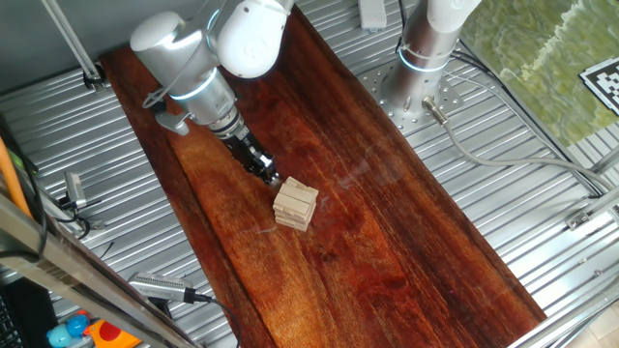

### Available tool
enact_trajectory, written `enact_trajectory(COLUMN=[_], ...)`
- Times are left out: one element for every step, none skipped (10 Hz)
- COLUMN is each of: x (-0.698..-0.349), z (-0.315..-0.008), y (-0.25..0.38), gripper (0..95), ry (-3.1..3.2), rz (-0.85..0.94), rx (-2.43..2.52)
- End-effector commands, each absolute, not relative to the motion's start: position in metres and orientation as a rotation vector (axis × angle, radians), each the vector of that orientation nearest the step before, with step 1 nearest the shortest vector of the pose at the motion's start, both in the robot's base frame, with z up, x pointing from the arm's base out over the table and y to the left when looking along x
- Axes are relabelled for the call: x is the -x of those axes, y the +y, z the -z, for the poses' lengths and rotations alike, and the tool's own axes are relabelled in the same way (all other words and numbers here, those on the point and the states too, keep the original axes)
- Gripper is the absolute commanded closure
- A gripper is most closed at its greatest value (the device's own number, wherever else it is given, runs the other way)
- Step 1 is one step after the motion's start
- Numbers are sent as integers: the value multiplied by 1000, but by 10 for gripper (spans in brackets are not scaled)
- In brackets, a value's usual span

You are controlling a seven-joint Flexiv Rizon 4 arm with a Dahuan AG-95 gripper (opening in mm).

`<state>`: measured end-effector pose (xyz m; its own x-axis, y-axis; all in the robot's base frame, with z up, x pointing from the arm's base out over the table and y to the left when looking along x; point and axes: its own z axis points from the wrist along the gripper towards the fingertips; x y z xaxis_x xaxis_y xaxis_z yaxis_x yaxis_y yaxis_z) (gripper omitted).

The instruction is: Play Jenga

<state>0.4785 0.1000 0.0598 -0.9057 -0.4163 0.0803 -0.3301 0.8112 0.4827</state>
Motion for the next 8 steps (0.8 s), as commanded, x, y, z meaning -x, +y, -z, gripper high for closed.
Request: enact_trajectory(x=[-479,-478,-478,-478,-479,-480,-481,-482], z=[-61,-61,-61,-61,-61,-62,-62,-62], y=[99,99,99,99,99,99,99,99], gripper=[760,760,760,760,760,760,760,760], ry=[-2805,-2801,-2799,-2798,-2799,-2799,-2799,-2798], rz=[727,730,736,751,755,755,755,762], rx=[-580,-583,-580,-571,-572,-575,-575,-574])
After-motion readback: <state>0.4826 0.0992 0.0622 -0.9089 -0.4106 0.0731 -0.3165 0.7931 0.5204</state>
